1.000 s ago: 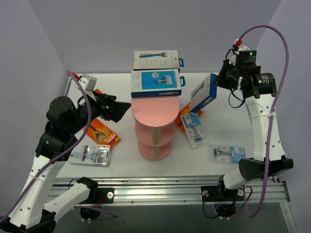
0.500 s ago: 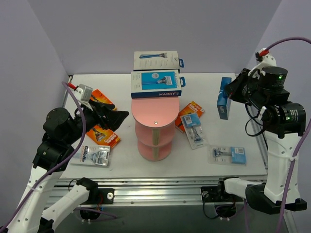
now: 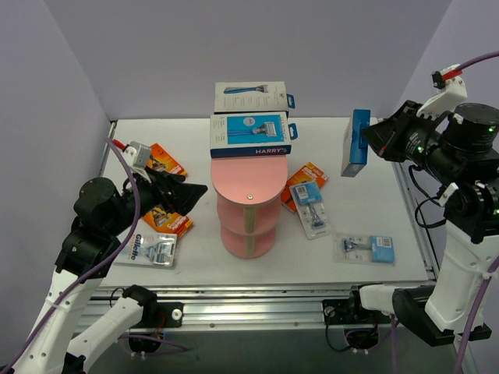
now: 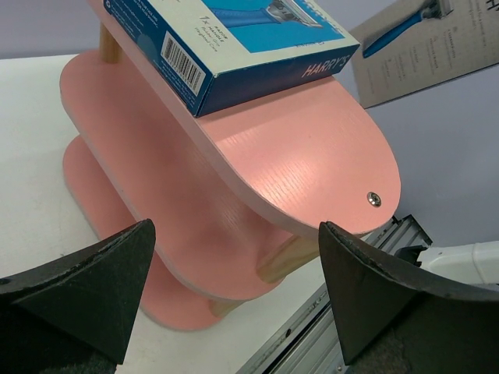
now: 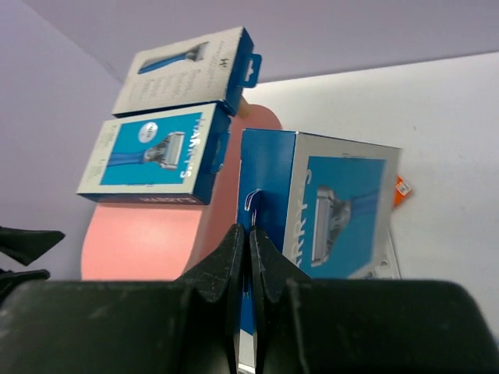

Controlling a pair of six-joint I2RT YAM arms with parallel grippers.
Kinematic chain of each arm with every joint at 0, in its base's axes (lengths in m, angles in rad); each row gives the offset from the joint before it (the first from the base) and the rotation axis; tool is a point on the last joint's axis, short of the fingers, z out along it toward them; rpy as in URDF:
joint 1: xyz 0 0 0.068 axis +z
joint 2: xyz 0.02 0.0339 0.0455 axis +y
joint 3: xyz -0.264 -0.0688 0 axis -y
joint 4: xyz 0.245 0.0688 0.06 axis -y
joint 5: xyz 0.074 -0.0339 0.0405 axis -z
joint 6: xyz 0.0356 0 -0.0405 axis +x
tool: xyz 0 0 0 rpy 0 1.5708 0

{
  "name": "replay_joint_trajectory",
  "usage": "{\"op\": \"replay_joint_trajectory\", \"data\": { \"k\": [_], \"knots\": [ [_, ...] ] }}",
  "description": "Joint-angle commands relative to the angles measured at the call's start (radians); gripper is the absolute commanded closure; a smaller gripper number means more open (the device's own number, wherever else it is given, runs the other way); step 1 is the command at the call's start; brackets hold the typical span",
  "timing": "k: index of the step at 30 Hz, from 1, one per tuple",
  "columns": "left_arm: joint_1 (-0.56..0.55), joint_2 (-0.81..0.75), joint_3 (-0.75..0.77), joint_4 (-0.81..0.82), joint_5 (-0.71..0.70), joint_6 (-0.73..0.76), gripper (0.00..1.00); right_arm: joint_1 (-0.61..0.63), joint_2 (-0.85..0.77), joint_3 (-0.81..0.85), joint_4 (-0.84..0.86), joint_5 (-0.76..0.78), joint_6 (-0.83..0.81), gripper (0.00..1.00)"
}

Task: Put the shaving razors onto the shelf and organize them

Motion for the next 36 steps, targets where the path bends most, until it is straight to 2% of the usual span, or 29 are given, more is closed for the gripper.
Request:
{"op": "replay_joint_trajectory", "data": {
  "k": [1,8,14,24,36],
  "knots": [
    [-0.004,-0.011,0.015,0.005,-0.001,-0.011,0.05,0.006,0.011,0.065,0.018,-0.09,0.014,1.0],
    [-0.004,0.001,0.031,0.007,0.005,-0.014,0.05,0.006,0.0,0.109,0.07,-0.21,0.069,1.0],
    [-0.004,0.007,0.036,0.016,0.008,-0.025,0.05,-0.003,-0.018,0.103,0.18,-0.353,0.134,1.0],
    [-0.004,0.01,0.034,0.027,0.015,-0.045,0.05,-0.103,-0.062,0.048,0.38,-0.586,0.265,1.0],
    [-0.004,0.019,0.027,0.06,0.03,-0.077,0.05,-0.182,-0.116,-0.013,0.555,-0.676,0.423,1.0]
  ]
}}
